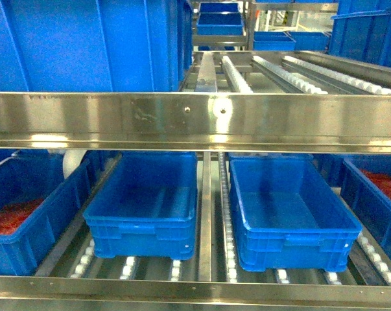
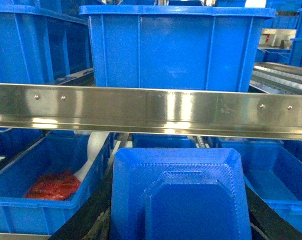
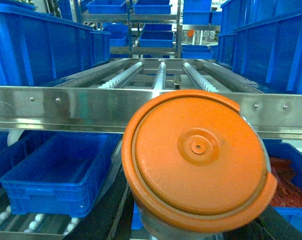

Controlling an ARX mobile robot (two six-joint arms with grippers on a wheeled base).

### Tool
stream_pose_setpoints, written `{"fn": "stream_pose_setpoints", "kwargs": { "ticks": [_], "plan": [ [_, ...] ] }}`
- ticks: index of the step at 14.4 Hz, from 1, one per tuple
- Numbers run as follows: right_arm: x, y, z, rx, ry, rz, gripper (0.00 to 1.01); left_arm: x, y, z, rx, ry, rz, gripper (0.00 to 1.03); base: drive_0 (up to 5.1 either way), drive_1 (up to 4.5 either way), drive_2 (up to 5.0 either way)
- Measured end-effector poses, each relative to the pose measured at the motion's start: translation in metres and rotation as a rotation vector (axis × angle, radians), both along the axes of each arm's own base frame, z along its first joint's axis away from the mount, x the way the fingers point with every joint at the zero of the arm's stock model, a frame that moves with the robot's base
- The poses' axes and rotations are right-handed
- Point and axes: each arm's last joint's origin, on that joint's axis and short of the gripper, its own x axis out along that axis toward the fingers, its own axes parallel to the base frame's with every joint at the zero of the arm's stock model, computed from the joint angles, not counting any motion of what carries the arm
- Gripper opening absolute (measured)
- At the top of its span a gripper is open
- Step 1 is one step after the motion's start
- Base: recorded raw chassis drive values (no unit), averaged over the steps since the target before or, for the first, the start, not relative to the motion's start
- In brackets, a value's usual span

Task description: Sort blue parts and orange caps into right shelf containers

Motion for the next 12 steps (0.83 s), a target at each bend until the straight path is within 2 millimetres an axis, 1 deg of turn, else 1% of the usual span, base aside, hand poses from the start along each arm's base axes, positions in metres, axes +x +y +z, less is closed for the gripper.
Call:
{"fn": "stream_pose_setpoints", "kwargs": {
  "ticks": [12],
  "plan": [
    [0.0,0.0,0.0,0.0,0.0,0.0,0.42,0.0,0.0,0.0,0.0,0.0,0.0,0.43,0.0,0.0,0.0]
  ]
}}
